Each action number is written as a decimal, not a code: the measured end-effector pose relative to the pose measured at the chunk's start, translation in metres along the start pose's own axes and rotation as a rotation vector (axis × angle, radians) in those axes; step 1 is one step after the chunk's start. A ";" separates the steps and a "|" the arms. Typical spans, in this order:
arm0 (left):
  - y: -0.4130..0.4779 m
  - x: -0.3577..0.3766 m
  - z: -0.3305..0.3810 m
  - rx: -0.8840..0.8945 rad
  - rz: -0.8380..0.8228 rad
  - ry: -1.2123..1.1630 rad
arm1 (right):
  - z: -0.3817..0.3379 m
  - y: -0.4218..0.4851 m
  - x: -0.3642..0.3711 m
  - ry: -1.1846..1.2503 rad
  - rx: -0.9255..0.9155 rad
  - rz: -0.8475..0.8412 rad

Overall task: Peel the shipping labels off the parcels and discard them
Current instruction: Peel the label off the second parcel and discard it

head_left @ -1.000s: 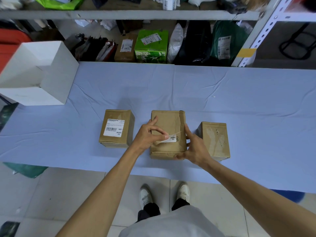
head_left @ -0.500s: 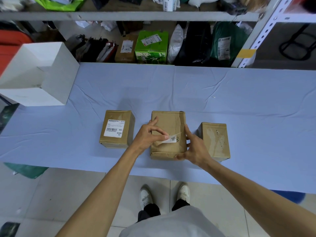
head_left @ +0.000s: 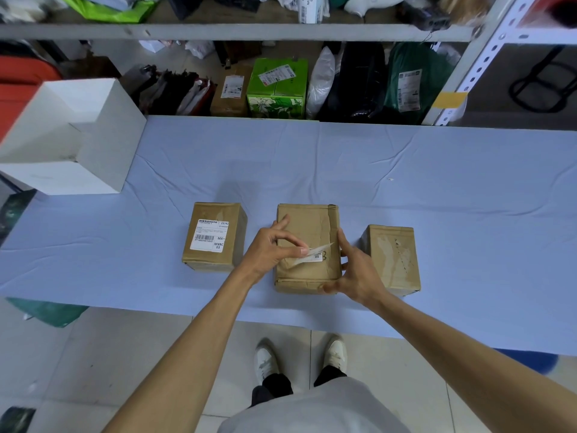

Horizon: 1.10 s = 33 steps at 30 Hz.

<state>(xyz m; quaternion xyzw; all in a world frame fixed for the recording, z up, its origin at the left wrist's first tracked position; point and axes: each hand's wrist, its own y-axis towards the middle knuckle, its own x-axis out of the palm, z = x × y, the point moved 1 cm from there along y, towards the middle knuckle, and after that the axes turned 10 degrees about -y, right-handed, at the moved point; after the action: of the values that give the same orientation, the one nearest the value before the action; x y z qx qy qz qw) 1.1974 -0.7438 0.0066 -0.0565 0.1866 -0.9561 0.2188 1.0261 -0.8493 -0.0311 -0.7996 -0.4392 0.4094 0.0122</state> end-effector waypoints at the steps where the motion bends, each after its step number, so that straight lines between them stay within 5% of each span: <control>1: 0.000 0.000 0.000 -0.002 -0.002 0.002 | 0.000 0.000 0.000 0.001 -0.002 0.001; 33: 0.004 -0.001 -0.002 0.015 0.012 -0.020 | 0.005 0.002 0.002 0.026 -0.013 -0.008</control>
<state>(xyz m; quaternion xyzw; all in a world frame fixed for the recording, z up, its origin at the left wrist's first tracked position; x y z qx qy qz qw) 1.1997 -0.7461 0.0034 -0.0634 0.1776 -0.9555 0.2268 1.0246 -0.8508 -0.0358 -0.8030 -0.4449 0.3963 0.0145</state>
